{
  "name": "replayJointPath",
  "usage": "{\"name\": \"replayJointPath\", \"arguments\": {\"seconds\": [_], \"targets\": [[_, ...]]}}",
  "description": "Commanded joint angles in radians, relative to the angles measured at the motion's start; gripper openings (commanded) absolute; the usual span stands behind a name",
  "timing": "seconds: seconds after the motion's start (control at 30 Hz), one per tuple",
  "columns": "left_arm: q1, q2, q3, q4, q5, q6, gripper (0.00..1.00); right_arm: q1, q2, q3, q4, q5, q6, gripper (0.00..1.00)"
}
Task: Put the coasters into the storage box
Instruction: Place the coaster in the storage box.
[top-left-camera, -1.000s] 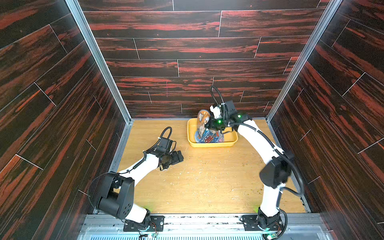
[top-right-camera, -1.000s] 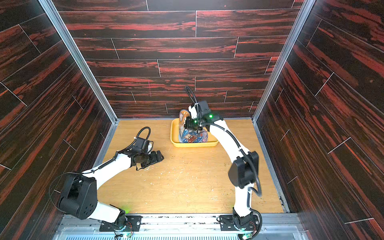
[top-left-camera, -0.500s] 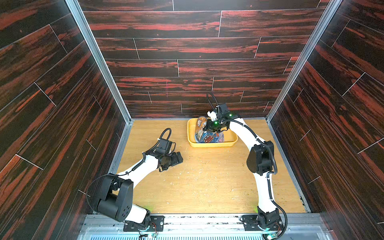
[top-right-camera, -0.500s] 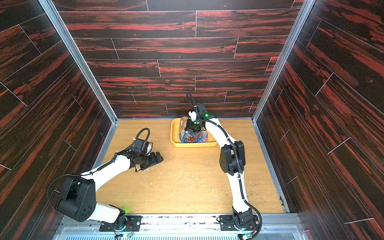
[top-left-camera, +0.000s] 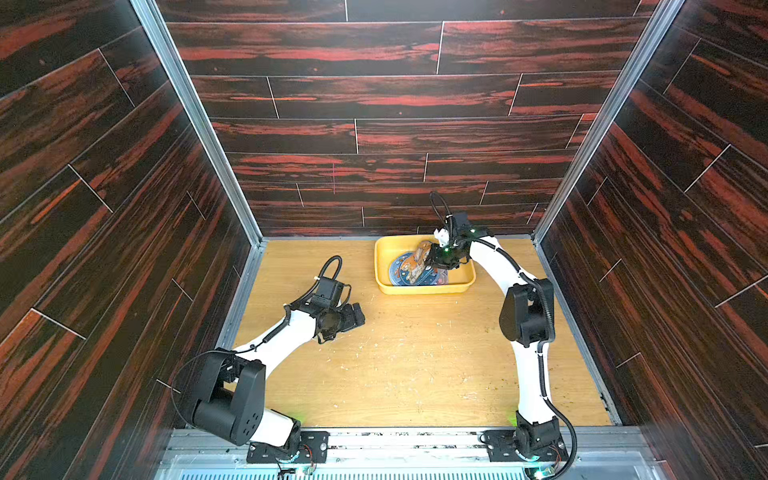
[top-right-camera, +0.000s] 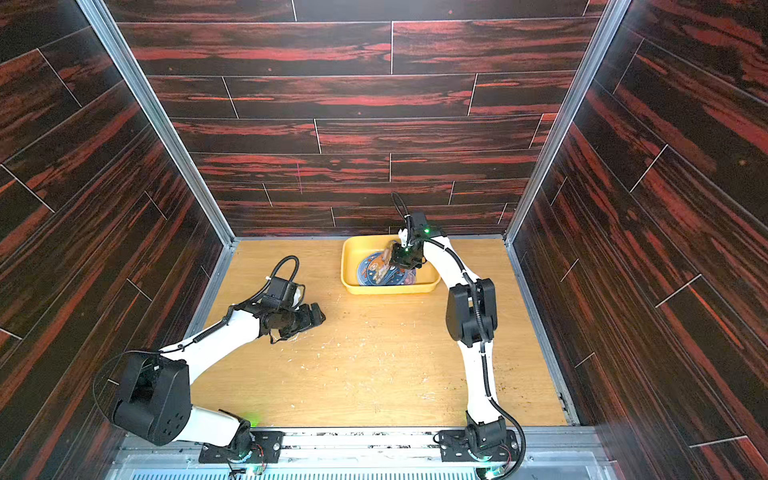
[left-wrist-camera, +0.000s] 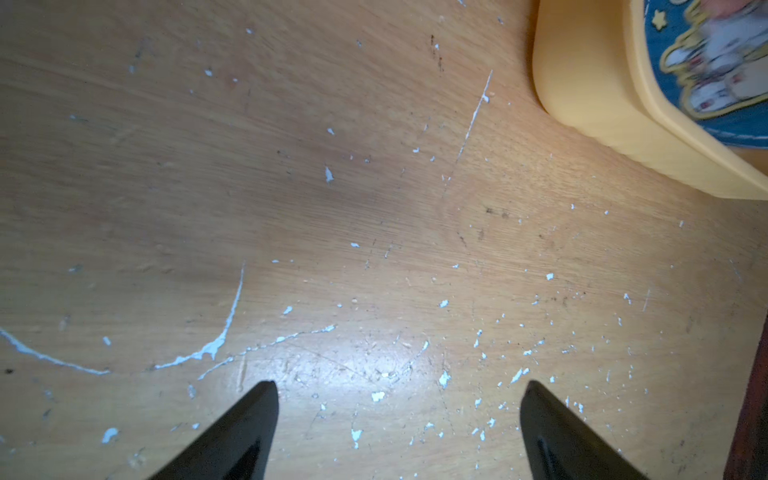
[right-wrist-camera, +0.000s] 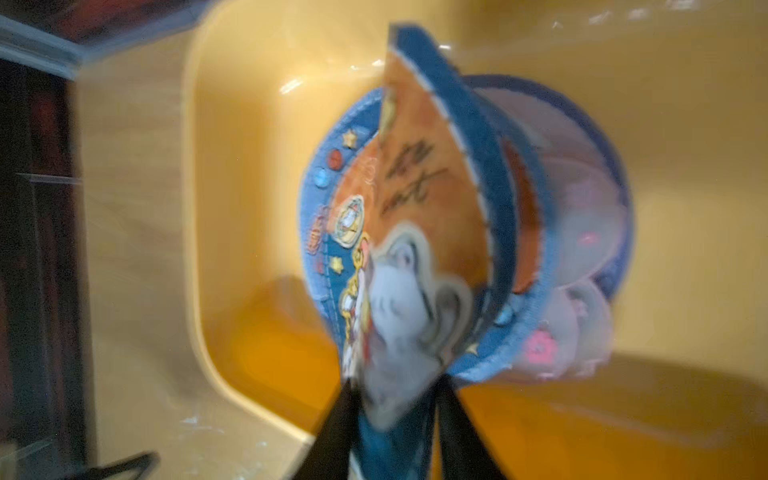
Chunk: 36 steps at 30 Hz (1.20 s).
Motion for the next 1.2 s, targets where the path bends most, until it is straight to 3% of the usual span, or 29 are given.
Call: {"name": "replayJointPath", "arguments": {"seconds": [0.0,0.37,0.7,1.0,1.17], "targets": [[0.004,-0.036,0.006,-0.043,-0.033,0.009,0.94,-0.001,0.039,0.003,-0.048,0.07,-0.055,0.46],[0.004,-0.074,0.017,-0.068,-0.125,0.044,0.94,-0.014,-0.134,-0.145,0.025,0.039,-0.071,0.63],[0.01,-0.14,-0.001,-0.04,-0.328,0.148,0.96,-0.018,-0.471,-0.546,0.27,-0.01,-0.07,0.86],[0.028,-0.235,-0.126,0.128,-0.498,0.276,0.97,-0.048,-0.716,-0.876,0.466,-0.016,-0.094,0.98],[0.078,-0.278,-0.196,0.214,-0.553,0.331,0.98,-0.091,-0.815,-1.028,0.574,0.017,-0.129,0.98]]}}
